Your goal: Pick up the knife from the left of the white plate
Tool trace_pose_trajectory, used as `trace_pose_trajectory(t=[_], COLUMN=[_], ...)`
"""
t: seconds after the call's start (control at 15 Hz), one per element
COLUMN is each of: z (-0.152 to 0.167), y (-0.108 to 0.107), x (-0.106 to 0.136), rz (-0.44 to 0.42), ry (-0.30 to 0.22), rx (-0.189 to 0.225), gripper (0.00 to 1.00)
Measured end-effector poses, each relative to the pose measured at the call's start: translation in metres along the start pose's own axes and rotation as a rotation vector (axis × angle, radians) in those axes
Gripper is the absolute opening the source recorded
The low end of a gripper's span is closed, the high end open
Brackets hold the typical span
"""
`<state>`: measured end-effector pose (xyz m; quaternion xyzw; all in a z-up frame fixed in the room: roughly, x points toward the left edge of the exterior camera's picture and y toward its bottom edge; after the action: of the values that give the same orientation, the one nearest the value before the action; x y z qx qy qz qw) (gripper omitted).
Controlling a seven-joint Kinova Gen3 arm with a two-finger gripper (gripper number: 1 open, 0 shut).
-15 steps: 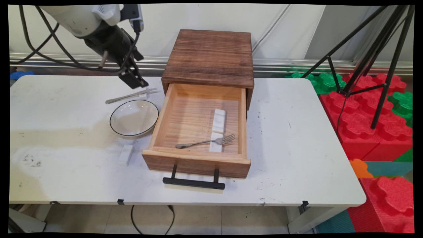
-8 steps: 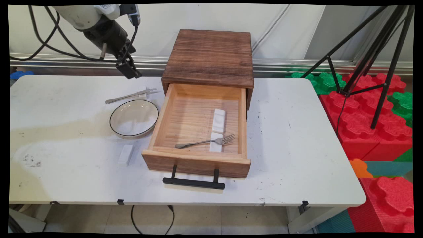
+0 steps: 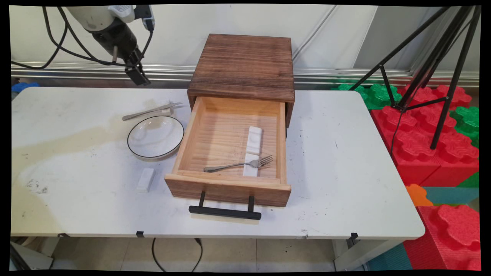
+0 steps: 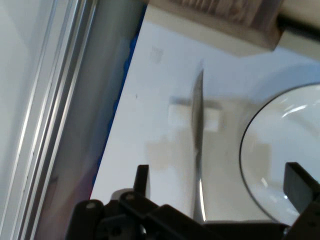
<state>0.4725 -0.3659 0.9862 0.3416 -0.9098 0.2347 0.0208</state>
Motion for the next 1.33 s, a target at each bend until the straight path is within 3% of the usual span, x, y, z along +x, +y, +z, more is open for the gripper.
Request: trace_pose_trajectory(t=[0.6, 1.33], z=[0.06, 0.139], y=[-0.037, -0.057], x=[-0.018, -0.003], rz=[0.046, 0.128], ry=[-0.126, -0.259], rx=[-0.054, -0.113], gripper=[1.0, 1.0])
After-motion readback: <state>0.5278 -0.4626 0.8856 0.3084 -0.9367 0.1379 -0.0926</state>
